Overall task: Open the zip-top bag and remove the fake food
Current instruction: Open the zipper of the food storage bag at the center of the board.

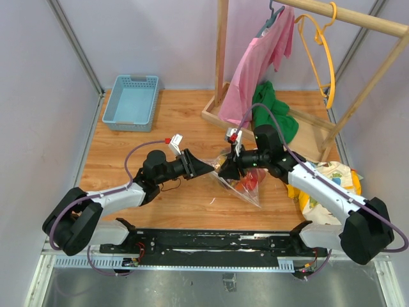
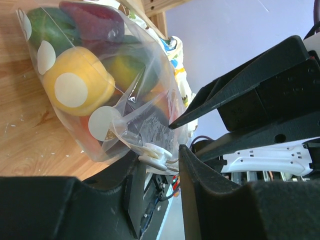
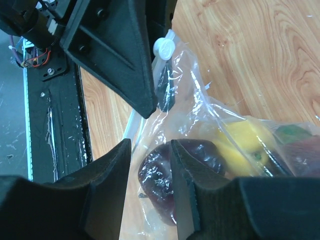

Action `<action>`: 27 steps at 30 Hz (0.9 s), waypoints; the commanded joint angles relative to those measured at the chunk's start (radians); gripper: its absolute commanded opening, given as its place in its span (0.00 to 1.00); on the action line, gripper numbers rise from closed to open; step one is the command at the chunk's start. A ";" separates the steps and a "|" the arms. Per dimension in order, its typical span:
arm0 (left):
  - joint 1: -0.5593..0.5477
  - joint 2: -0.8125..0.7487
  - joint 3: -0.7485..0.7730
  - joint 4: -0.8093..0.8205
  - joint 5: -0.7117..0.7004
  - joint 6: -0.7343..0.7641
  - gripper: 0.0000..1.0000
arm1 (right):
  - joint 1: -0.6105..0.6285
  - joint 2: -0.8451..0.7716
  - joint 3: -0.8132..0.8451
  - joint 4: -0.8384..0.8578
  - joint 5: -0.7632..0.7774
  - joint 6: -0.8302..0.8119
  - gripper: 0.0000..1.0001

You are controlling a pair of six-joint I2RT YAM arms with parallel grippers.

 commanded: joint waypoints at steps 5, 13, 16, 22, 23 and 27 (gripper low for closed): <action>0.008 0.016 0.039 0.046 0.034 0.024 0.35 | 0.040 0.018 0.044 -0.021 0.047 0.022 0.32; 0.008 0.019 0.050 0.042 0.036 0.029 0.35 | 0.072 0.029 0.056 -0.058 0.091 -0.018 0.31; 0.008 0.015 0.052 0.040 0.037 0.031 0.35 | 0.077 0.035 0.058 -0.072 0.116 -0.025 0.27; 0.008 0.010 0.052 0.035 0.033 0.035 0.36 | 0.083 0.039 0.067 -0.096 0.152 -0.050 0.07; 0.008 0.009 0.052 0.029 0.031 0.037 0.36 | 0.083 0.037 0.070 -0.098 0.155 -0.054 0.02; 0.008 -0.014 0.052 -0.024 0.013 0.058 0.45 | 0.039 0.032 0.090 -0.079 0.125 -0.013 0.01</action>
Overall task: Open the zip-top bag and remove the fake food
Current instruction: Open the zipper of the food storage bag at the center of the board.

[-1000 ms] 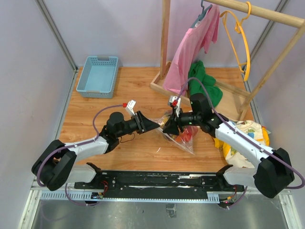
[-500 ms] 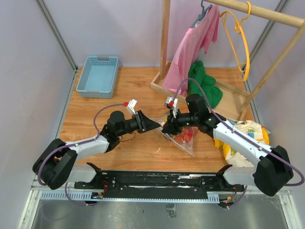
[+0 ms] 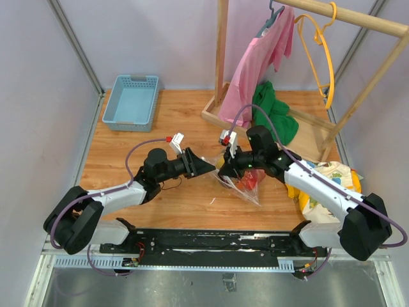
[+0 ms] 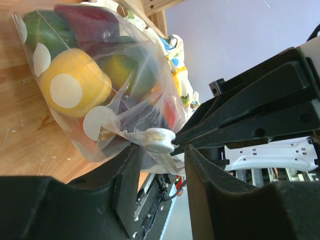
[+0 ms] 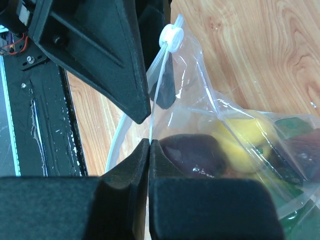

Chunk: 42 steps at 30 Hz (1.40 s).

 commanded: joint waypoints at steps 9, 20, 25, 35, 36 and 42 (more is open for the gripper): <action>0.008 -0.162 0.053 -0.323 -0.135 0.168 0.54 | -0.107 -0.023 0.092 0.107 -0.072 0.104 0.01; 0.011 -0.358 0.089 -0.476 -0.249 0.184 0.41 | -0.107 -0.021 0.060 0.133 -0.017 0.076 0.00; 0.011 -0.307 0.167 -0.484 -0.199 0.094 0.51 | -0.101 -0.015 0.045 0.166 -0.013 0.094 0.01; -0.070 -0.148 0.356 -0.678 -0.353 0.094 0.54 | -0.095 -0.012 0.042 0.175 -0.005 0.096 0.01; -0.076 -0.136 0.368 -0.699 -0.368 0.098 0.54 | -0.095 -0.011 0.042 0.176 -0.003 0.096 0.01; -0.100 -0.084 0.403 -0.727 -0.387 0.095 0.52 | -0.094 -0.003 0.043 0.185 0.001 0.099 0.01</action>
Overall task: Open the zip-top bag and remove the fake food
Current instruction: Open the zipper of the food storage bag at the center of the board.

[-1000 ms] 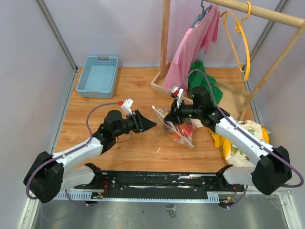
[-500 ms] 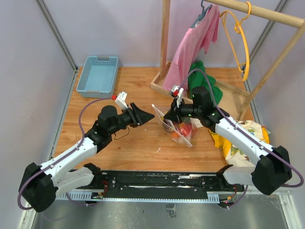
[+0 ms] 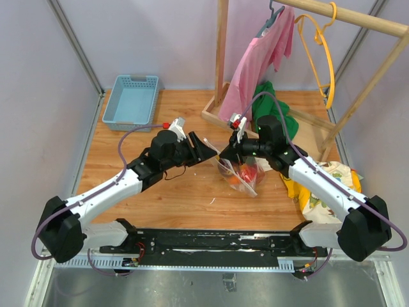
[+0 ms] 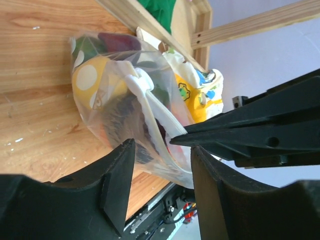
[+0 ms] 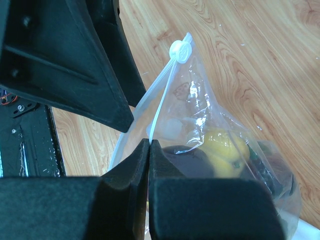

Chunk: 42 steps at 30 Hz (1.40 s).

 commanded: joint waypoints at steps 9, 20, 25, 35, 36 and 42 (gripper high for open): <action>-0.015 0.067 0.045 -0.032 -0.034 0.023 0.45 | 0.000 0.007 -0.002 0.045 0.007 0.016 0.01; -0.015 0.076 0.007 -0.148 -0.146 0.107 0.00 | -0.042 -0.005 0.019 0.042 0.034 -0.014 0.00; -0.013 0.077 -0.019 -0.234 -0.218 0.168 0.00 | -0.059 -0.008 0.007 0.074 -0.019 -0.018 0.00; -0.013 -0.034 -0.046 -0.235 -0.147 0.208 0.43 | -0.021 -0.007 -0.082 0.153 -0.046 0.032 0.01; -0.013 -0.068 -0.053 -0.222 -0.121 0.217 0.45 | -0.017 -0.004 -0.088 0.161 -0.046 0.038 0.01; -0.013 -0.224 -0.144 0.012 0.070 0.173 0.56 | -0.005 0.014 -0.111 0.202 -0.031 0.052 0.01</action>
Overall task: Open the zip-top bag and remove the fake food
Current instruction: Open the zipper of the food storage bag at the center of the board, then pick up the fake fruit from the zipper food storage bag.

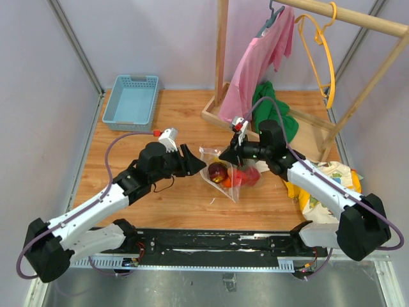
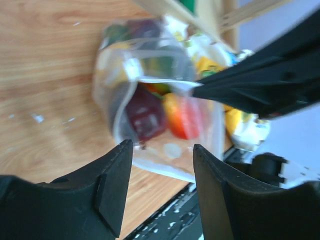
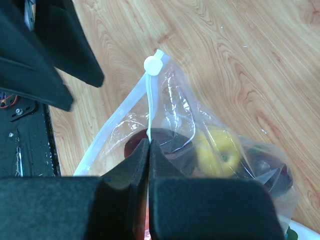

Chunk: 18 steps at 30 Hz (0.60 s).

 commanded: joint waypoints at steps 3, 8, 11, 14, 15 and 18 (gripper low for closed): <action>0.001 -0.047 -0.060 0.297 0.225 -0.078 0.56 | 0.019 0.014 -0.025 0.077 0.007 0.034 0.01; -0.007 0.064 -0.027 0.299 0.252 -0.060 0.48 | 0.019 0.014 -0.026 0.082 0.021 0.045 0.01; -0.009 0.111 -0.017 0.278 0.232 -0.037 0.43 | 0.019 0.010 -0.027 0.079 0.025 0.043 0.01; -0.016 0.155 -0.010 0.274 0.219 -0.015 0.42 | 0.019 0.008 -0.031 0.081 0.026 0.047 0.01; -0.019 0.170 -0.007 0.277 0.217 -0.009 0.42 | 0.018 0.008 -0.031 0.080 0.026 0.046 0.01; -0.029 0.215 0.012 0.279 0.204 0.014 0.43 | 0.019 0.008 -0.029 0.078 0.024 0.044 0.01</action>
